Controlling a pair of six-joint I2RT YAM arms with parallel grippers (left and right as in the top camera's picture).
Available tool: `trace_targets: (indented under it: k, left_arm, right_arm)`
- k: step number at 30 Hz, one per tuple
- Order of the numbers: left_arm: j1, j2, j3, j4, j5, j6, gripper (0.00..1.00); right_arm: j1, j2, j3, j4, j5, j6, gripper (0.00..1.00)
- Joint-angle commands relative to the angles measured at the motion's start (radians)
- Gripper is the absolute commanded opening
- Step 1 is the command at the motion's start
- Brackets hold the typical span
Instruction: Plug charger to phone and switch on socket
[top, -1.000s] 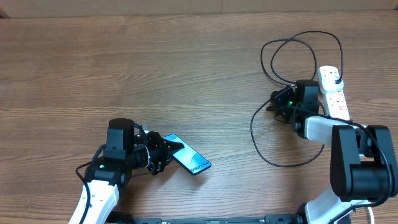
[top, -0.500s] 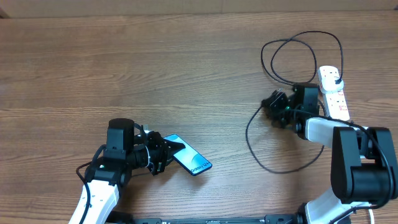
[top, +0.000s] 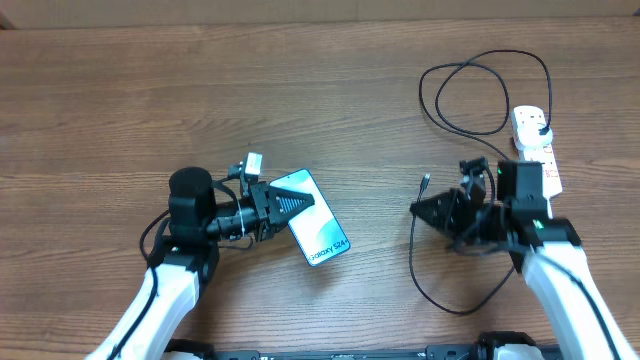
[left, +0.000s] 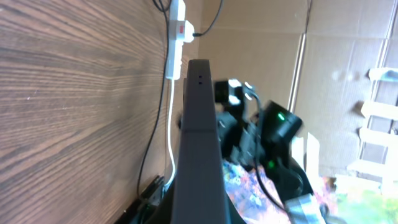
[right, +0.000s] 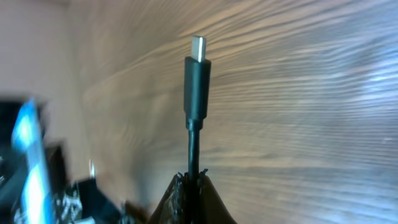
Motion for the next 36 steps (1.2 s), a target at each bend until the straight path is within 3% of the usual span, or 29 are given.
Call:
trace_targets:
  k: [1,5,10,21,36]
  left_arm:
    - [0.000,0.106,0.012,0.212,0.166,0.013,0.04]
    - [0.000,0.193,0.012,0.464,0.222,-0.091,0.04]
    - [0.000,0.222,0.012,0.630,0.243,-0.175,0.04]
    - [-0.001,0.222,0.012,0.650,0.242,-0.239,0.04]
    - [-0.002,0.222,0.012,0.650,0.240,-0.283,0.04]
  right_arm:
    - [0.029,-0.166,0.003,-0.127,-0.096,-0.153,0.04]
    - [0.068,-0.325,0.003,-0.282,-0.153,-0.194,0.04]
    - [0.138,-0.465,0.003,-0.356,-0.253,-0.196,0.04]
    - [0.390,-0.506,0.003,-0.309,-0.273,-0.193,0.04]
    - [0.545,-0.398,0.003,-0.056,-0.231,0.052,0.04]
